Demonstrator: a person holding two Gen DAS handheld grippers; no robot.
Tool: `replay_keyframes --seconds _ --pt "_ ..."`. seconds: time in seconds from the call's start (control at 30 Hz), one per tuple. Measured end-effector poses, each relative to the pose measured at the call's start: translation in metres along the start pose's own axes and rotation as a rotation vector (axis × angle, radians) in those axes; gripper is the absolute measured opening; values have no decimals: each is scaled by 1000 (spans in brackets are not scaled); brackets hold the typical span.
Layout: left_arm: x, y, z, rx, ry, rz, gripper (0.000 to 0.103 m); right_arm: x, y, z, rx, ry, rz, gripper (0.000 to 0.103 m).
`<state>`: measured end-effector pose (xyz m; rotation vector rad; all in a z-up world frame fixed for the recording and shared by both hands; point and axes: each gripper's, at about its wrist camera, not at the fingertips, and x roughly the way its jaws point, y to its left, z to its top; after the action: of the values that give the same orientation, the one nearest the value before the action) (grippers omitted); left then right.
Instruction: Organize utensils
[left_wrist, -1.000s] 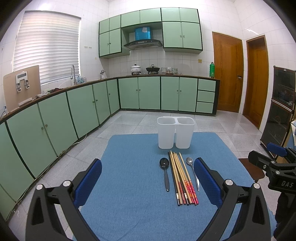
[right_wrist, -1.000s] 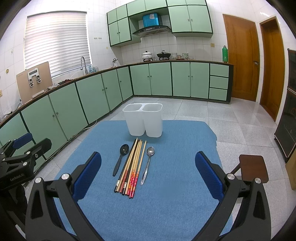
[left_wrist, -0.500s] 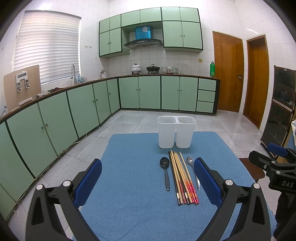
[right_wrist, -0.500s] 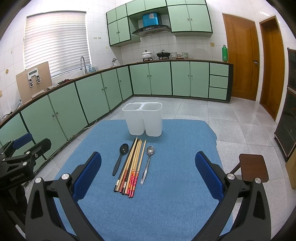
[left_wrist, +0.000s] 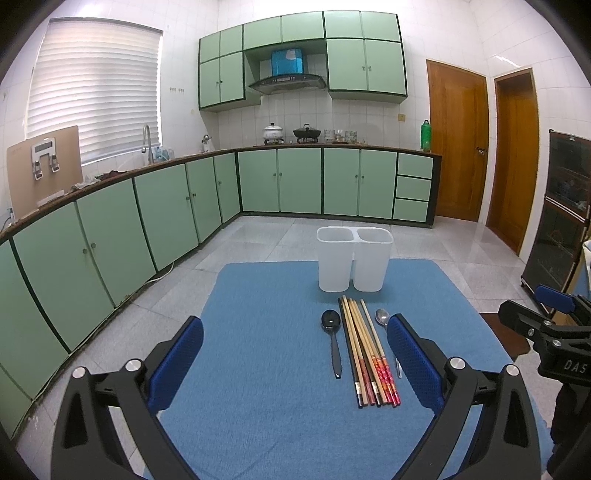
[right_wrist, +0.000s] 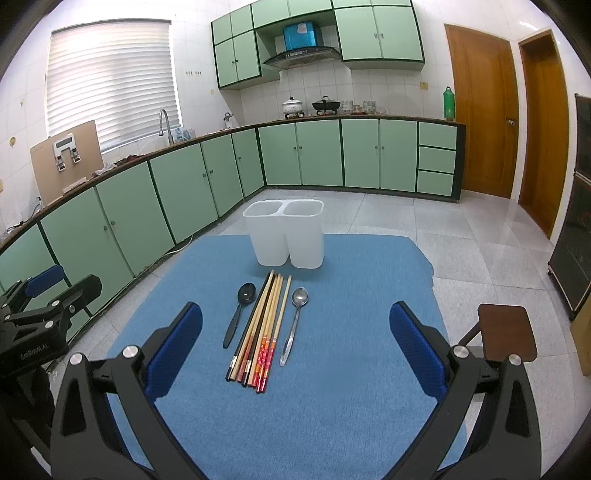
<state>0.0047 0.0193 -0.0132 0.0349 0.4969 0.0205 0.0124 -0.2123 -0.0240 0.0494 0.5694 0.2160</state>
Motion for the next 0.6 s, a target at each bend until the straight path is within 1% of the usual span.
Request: replay_keyframes --seconds 0.13,0.23,0.37,0.4,0.47,0.5,0.53,0.6 --pt "9 -2 1 2 15 3 97 6 -1 1 -3 12 0 98" --pt "22 0 2 8 31 12 97 18 -3 6 -4 25 -1 98" --pt "51 6 3 15 55 29 97 46 -9 15 -5 61 0 98" --pt "63 8 4 19 67 35 97 55 -10 17 -6 74 0 97" --pt "84 9 3 29 91 45 97 74 -12 20 -6 101 4 95" --pt "102 9 3 40 115 46 97 85 -13 20 -8 120 7 92" --pt "112 9 2 45 127 49 97 96 -13 21 -8 143 11 87" --pt "133 9 1 50 154 52 97 121 -15 21 4 194 29 79"
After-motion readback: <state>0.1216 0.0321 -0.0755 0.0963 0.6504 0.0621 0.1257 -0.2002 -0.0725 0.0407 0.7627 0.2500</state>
